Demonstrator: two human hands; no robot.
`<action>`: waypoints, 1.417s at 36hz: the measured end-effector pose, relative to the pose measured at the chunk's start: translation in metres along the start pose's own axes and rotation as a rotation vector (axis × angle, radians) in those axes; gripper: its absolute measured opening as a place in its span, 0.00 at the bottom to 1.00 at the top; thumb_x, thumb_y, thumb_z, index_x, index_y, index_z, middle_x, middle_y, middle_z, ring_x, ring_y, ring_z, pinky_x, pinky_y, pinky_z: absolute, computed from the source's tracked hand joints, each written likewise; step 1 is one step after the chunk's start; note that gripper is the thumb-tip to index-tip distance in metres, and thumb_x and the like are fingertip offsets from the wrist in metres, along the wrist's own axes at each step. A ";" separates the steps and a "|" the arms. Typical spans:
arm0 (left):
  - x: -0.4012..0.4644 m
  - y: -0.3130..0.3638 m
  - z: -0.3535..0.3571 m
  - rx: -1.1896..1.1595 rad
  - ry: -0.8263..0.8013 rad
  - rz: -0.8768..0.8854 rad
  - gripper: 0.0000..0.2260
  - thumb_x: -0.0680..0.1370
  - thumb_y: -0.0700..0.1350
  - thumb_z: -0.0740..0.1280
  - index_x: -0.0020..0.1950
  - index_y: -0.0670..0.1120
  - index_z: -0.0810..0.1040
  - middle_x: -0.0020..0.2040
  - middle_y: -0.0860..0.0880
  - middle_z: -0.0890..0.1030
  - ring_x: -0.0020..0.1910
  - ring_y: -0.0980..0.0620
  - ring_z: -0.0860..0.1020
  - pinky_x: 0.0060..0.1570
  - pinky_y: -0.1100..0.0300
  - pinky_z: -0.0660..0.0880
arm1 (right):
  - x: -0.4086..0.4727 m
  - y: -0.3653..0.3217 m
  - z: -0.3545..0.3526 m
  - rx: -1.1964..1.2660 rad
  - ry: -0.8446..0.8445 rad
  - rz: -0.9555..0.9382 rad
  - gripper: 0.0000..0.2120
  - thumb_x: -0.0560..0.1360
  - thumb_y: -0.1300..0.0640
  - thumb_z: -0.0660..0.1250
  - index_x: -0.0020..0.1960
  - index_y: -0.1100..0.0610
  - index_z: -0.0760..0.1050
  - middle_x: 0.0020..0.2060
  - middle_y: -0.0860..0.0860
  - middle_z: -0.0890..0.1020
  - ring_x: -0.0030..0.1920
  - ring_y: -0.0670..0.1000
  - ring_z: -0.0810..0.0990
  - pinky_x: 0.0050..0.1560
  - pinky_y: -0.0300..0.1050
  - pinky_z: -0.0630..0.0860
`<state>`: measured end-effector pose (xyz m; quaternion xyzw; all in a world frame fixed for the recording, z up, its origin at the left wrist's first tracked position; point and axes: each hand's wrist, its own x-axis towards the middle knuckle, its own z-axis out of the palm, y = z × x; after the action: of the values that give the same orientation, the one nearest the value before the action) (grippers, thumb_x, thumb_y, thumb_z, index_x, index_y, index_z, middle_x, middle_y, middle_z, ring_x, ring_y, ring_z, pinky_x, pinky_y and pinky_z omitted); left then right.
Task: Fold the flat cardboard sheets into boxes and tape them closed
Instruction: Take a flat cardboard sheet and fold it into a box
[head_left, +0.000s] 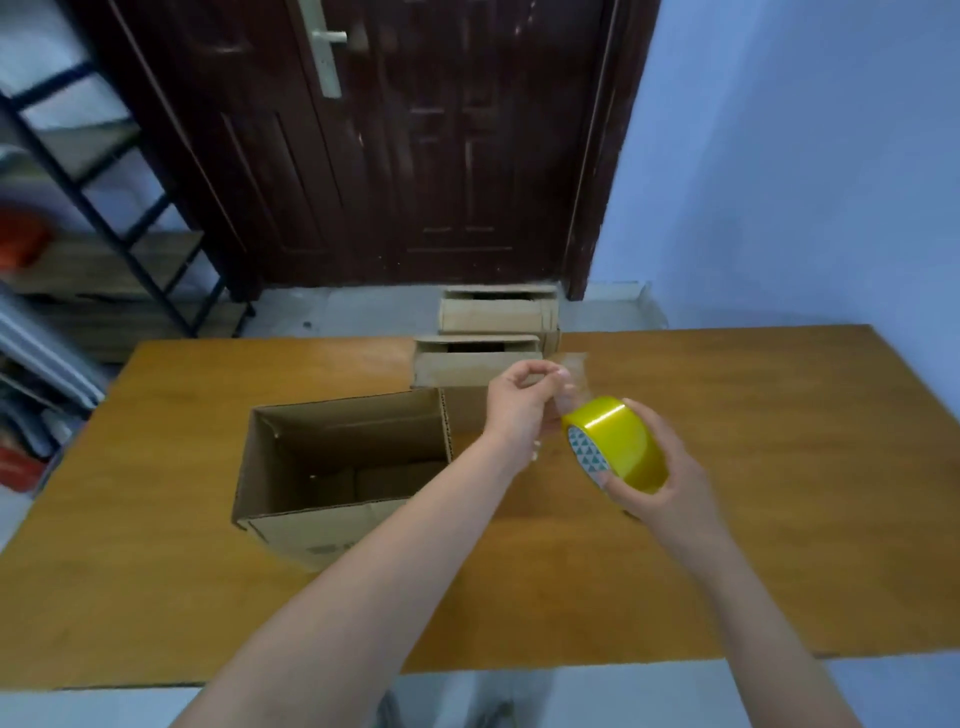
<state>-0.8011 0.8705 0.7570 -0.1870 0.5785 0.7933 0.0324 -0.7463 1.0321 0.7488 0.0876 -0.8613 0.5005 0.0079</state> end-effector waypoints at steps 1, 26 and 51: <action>-0.003 0.005 -0.005 0.006 0.006 0.019 0.07 0.75 0.38 0.69 0.40 0.48 0.75 0.39 0.44 0.82 0.31 0.49 0.79 0.31 0.58 0.74 | 0.000 -0.004 0.004 0.002 -0.005 -0.015 0.34 0.67 0.60 0.76 0.68 0.46 0.67 0.58 0.31 0.71 0.53 0.24 0.70 0.48 0.20 0.66; -0.003 -0.149 -0.033 0.682 0.244 -0.158 0.05 0.77 0.41 0.67 0.42 0.45 0.73 0.45 0.46 0.81 0.42 0.49 0.74 0.41 0.59 0.68 | -0.042 0.061 0.041 -0.254 -0.303 0.427 0.19 0.65 0.53 0.73 0.53 0.44 0.71 0.37 0.47 0.80 0.35 0.46 0.78 0.36 0.45 0.74; -0.015 -0.102 -0.016 0.797 0.055 -0.090 0.14 0.78 0.40 0.61 0.63 0.41 0.65 0.50 0.43 0.78 0.50 0.43 0.77 0.44 0.55 0.70 | -0.002 0.076 0.064 -0.475 -0.606 0.569 0.29 0.70 0.47 0.72 0.65 0.57 0.66 0.57 0.54 0.73 0.55 0.52 0.74 0.45 0.41 0.68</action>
<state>-0.7554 0.8917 0.6650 -0.2061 0.8329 0.4991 0.1214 -0.7517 1.0142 0.6509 -0.0138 -0.9051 0.2242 -0.3610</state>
